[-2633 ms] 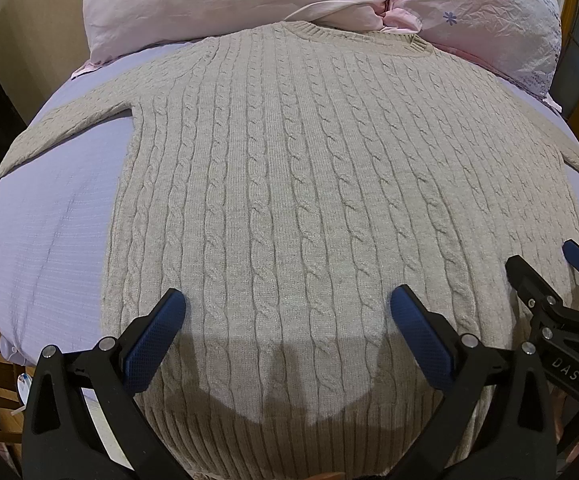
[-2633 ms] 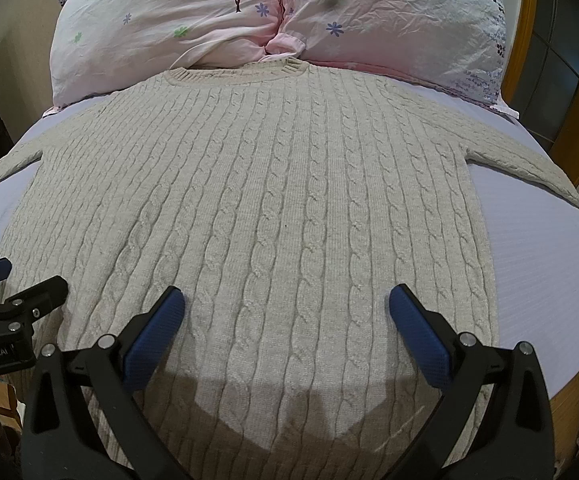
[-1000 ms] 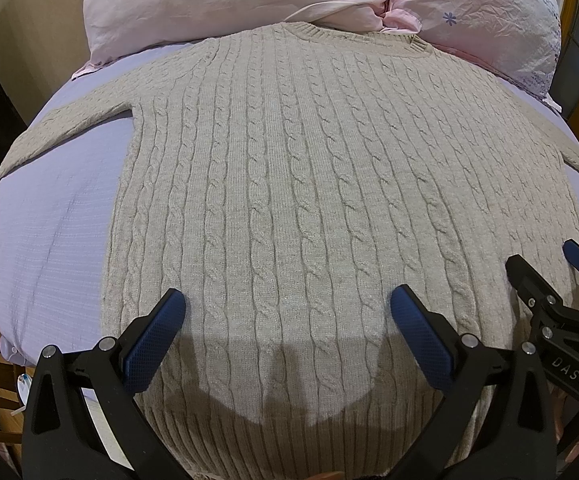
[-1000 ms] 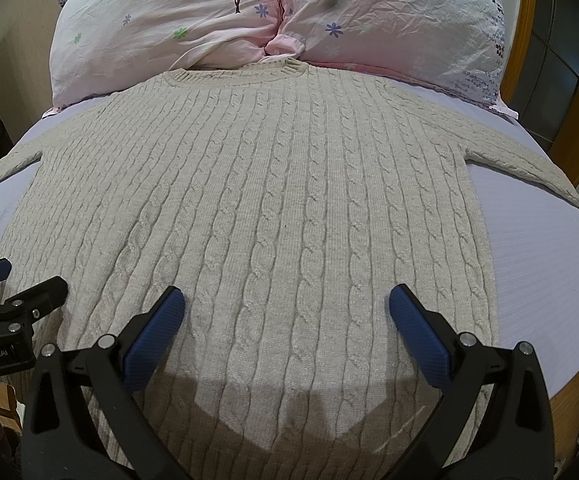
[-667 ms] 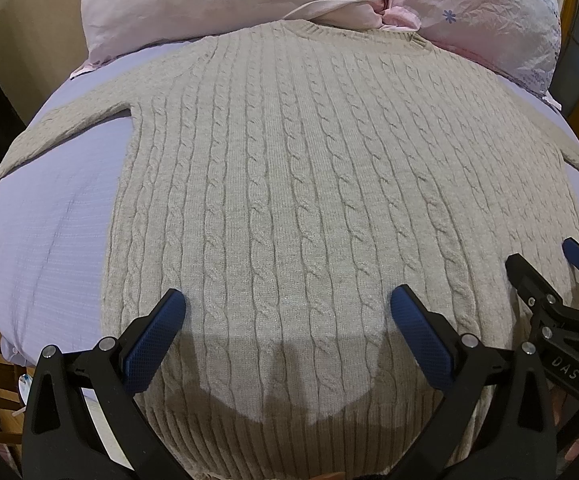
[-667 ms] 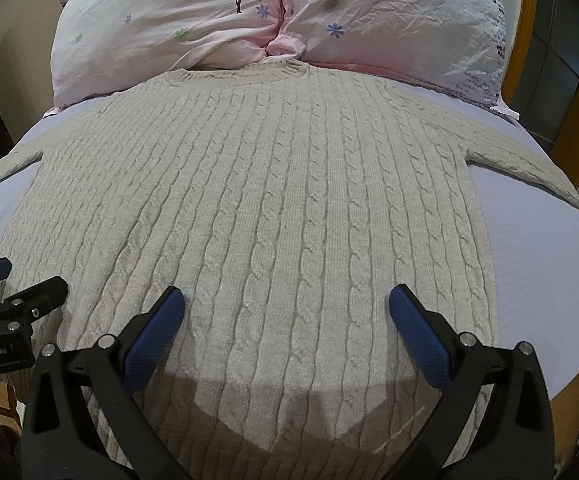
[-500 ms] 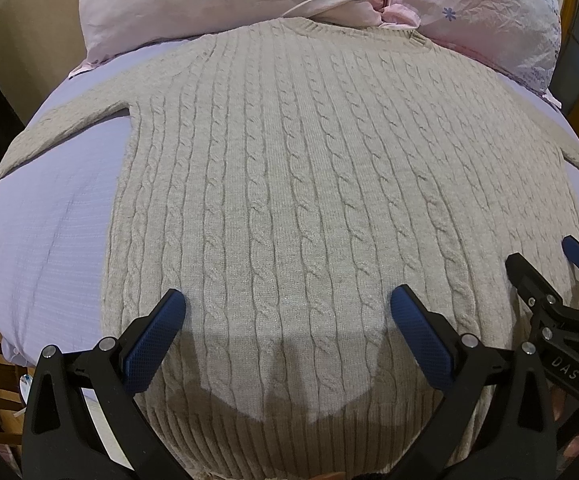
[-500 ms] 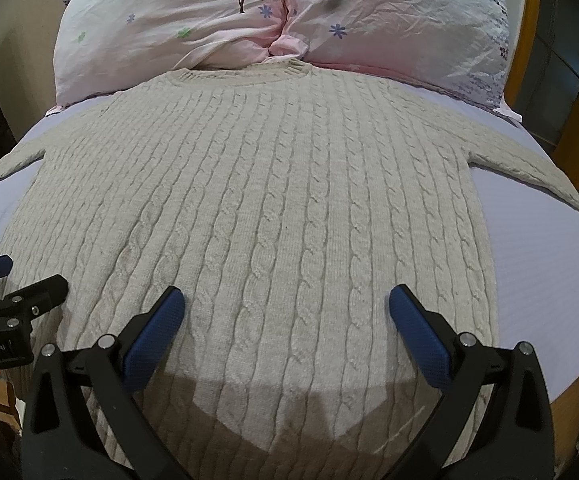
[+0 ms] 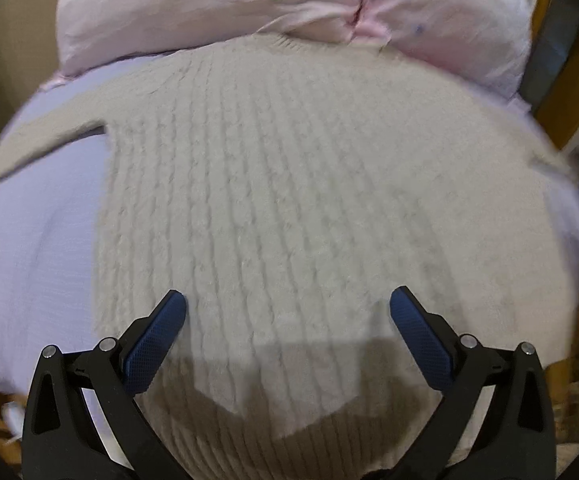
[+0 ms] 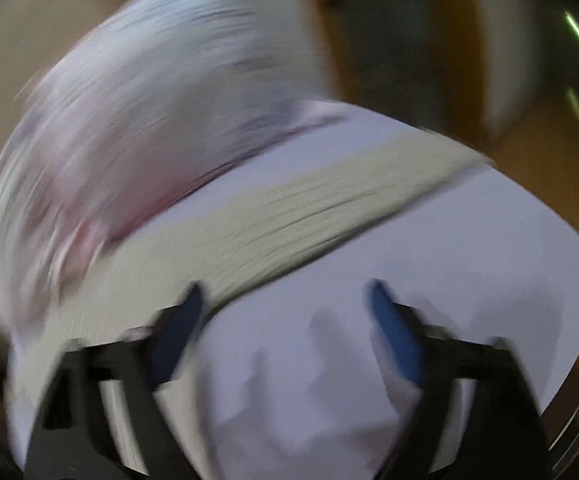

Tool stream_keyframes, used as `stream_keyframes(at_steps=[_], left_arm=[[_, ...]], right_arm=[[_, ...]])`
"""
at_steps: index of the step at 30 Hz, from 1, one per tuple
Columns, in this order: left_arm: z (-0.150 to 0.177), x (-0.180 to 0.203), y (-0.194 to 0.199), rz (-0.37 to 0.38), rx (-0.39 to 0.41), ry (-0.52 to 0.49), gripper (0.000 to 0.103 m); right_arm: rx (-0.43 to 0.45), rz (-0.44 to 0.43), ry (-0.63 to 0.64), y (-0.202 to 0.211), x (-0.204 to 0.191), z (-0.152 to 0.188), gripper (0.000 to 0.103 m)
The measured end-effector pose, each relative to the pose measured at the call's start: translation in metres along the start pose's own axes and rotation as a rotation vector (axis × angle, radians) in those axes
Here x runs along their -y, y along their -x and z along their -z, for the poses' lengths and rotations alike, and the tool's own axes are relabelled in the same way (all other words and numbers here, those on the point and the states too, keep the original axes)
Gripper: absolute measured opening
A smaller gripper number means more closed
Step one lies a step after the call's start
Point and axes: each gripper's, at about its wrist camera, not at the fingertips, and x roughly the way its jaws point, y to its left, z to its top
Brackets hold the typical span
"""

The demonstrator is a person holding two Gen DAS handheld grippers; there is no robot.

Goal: Fold small clothes

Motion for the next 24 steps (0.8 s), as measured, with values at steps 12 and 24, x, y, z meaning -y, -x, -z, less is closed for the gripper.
stream_keyframes(at_steps=[12,24], left_arm=[[-0.028,-0.097,0.043,0.081,0.323,0.213,0.102],[-0.023,-0.205,0.069,-0.128,0.518,0.486,0.102]], right_arm=[[-0.041,-0.066,-0.603,-0.068,0.138,-0.075,0.022],[0.2,-0.175,-0.043,-0.009,-0.033,-0.092,0.006]])
